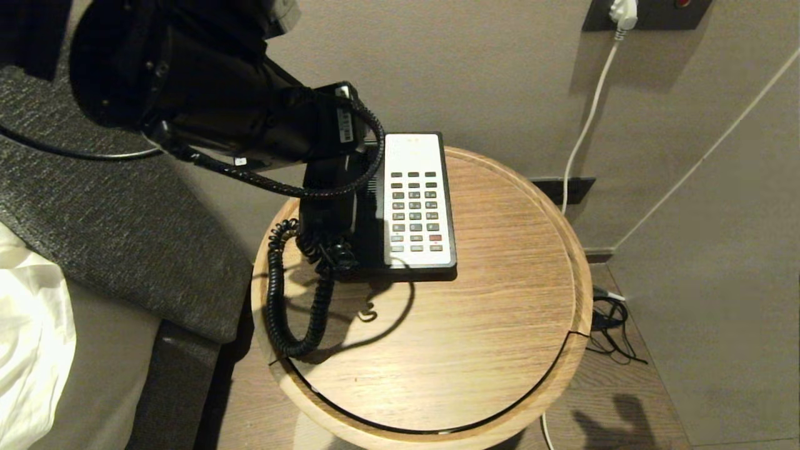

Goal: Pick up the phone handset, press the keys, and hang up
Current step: Put the handset back

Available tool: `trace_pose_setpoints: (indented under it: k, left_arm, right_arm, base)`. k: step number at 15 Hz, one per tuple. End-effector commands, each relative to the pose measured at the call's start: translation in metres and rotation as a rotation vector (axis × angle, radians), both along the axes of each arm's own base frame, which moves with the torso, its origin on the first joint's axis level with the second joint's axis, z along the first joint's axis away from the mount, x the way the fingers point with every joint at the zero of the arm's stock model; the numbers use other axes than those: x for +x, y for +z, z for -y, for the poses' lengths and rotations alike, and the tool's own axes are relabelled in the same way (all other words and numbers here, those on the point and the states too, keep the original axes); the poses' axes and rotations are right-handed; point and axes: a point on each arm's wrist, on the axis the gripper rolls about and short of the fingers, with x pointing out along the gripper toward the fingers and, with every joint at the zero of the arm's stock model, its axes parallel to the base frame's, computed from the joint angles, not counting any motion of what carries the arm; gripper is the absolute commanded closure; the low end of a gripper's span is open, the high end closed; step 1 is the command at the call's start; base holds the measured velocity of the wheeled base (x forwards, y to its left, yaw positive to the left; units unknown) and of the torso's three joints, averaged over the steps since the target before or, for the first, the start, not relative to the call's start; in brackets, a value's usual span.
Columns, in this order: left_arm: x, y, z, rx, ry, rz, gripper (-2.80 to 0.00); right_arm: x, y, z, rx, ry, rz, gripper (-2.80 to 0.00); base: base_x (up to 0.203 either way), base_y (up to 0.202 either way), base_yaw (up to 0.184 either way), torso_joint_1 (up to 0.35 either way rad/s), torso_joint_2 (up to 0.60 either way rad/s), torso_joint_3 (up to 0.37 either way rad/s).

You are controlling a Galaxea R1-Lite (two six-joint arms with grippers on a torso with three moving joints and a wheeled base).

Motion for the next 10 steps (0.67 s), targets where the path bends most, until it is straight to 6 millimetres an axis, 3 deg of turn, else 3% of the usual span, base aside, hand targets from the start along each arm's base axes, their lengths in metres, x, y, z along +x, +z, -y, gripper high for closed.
trace_pose_setpoints:
  k: [1,10]
  left_arm:
    - [0.006,-0.010,0.011,0.015,-0.003,-0.027,0.00]
    - [0.016,-0.021,0.019,0.040,0.027,-0.040,0.00]
  right_arm:
    - [0.000,0.000,0.000,0.002,-0.003,-0.003,0.00]
    - [-0.002,0.000,0.001,0.005,0.001,-0.003,0.00]
  base:
    - [0.000,0.000,0.000,0.000,0.00,0.000]
    - [0.000,0.000,0.000,0.000,0.00,0.000]
